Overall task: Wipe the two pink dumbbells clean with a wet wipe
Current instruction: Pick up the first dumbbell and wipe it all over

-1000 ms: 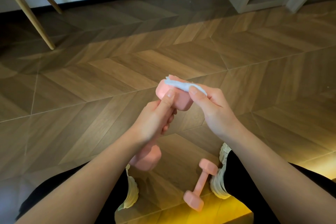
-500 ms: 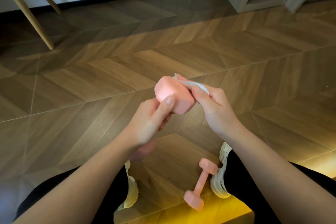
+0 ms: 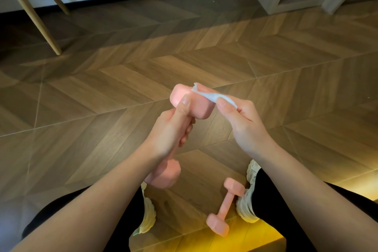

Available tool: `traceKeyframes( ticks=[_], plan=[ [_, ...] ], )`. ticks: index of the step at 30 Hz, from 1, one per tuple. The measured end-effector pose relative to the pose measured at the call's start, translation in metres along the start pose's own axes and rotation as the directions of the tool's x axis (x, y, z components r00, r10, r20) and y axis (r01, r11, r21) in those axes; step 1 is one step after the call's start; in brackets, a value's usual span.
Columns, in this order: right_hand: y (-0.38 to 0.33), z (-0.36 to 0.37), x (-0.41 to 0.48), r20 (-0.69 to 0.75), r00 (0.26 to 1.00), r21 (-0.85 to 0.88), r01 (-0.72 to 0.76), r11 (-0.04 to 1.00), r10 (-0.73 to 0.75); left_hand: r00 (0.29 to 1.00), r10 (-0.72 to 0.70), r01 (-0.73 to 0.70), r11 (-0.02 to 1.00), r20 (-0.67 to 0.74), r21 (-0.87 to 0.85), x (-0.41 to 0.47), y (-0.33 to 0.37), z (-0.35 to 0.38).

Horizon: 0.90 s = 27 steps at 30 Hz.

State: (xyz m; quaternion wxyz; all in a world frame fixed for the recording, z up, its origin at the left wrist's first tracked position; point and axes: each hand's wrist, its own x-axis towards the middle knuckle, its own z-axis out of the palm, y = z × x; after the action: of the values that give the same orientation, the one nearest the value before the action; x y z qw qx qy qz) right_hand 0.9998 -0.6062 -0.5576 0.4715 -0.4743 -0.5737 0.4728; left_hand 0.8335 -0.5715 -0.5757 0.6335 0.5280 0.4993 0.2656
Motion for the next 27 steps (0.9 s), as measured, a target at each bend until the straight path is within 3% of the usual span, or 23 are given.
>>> traceKeyframes(
  ticks=[6,11,20,23,27],
  plan=[
    [0.004,0.001,0.002,-0.039,0.998,0.039,-0.047,0.998,0.049,0.977,0.206,-0.211,0.968,0.056,0.136,-0.008,0.003,-0.005],
    [0.000,0.005,0.001,-0.020,0.998,0.014,-0.054,0.998,0.054,0.979,0.144,-0.178,0.947,0.142,0.268,-0.009,-0.002,0.001],
    [-0.003,-0.002,-0.005,-0.047,0.999,-0.004,0.003,1.000,-0.003,1.000,-0.014,0.014,0.999,0.007,-0.038,0.000,0.000,0.001],
    [0.002,-0.004,-0.004,-0.051,0.999,0.037,-0.014,0.999,0.016,0.998,0.052,-0.051,0.998,0.028,-0.045,-0.002,0.002,-0.001],
    [0.007,-0.004,-0.001,-0.070,0.995,0.064,-0.064,0.996,0.069,0.973,0.177,-0.193,0.977,0.150,0.096,-0.009,0.005,-0.004]
  ],
)
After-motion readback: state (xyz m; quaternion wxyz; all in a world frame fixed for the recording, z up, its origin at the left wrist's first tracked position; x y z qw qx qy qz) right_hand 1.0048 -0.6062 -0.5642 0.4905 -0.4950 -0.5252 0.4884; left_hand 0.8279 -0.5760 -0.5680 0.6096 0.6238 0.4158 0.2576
